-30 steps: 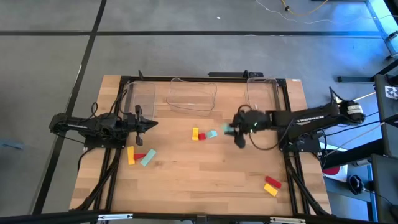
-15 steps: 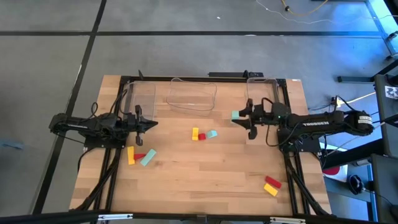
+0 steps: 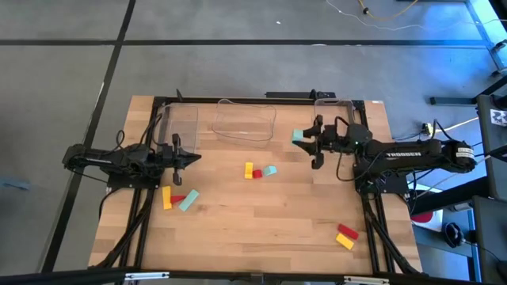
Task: Sort & place blocks by color
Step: Put the right light blue block into the right transparent bin
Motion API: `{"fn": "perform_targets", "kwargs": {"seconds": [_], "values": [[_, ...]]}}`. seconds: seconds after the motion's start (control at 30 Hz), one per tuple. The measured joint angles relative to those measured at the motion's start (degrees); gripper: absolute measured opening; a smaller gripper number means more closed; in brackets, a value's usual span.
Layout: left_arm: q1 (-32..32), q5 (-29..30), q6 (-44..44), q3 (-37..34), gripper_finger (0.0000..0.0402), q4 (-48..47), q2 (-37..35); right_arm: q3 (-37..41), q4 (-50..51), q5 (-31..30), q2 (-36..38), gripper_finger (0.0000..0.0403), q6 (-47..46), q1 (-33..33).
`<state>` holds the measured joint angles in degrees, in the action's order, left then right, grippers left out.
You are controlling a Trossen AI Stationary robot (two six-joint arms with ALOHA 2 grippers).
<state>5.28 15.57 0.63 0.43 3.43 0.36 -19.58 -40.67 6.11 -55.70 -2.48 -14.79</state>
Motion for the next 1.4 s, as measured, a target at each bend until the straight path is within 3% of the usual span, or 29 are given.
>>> {"fn": "perform_targets", "kwargs": {"seconds": [0.13,0.27,0.37,0.5,0.63,0.83,1.1,1.4], "values": [[0.01,0.00,0.00,0.00,0.0000,0.01,0.00,-8.04,18.30,-16.78,-0.02,0.0135,1.97,-0.04],[0.02,0.00,0.02,0.00,0.0000,-0.01,0.00,-19.61,45.76,-35.81,-1.23,0.0135,0.50,-2.25],[0.02,0.00,0.01,0.00,0.0000,-0.01,0.00,-27.28,64.17,-41.09,-4.06,0.0135,-4.62,-7.00],[0.02,0.00,-0.01,0.00,0.0000,0.01,0.00,-32.76,80.67,-39.53,-9.46,0.0135,-9.66,-14.81],[0.02,0.00,0.01,0.01,0.0000,0.00,0.00,-32.83,87.36,-33.89,-14.92,0.0135,-10.50,-23.02],[0.01,0.00,0.00,0.00,0.0000,-0.01,0.00,-32.32,86.18,-22.38,-21.70,0.0135,-6.11,-31.06],[0.02,0.00,0.00,0.00,0.0000,0.01,0.00,-32.28,85.17,-14.48,-29.38,0.0135,-3.41,-37.60],[0.01,0.00,-0.01,0.00,0.0000,-0.01,0.00,-32.27,83.25,-13.57,-34.31,0.0135,-1.31,-41.22]]}}
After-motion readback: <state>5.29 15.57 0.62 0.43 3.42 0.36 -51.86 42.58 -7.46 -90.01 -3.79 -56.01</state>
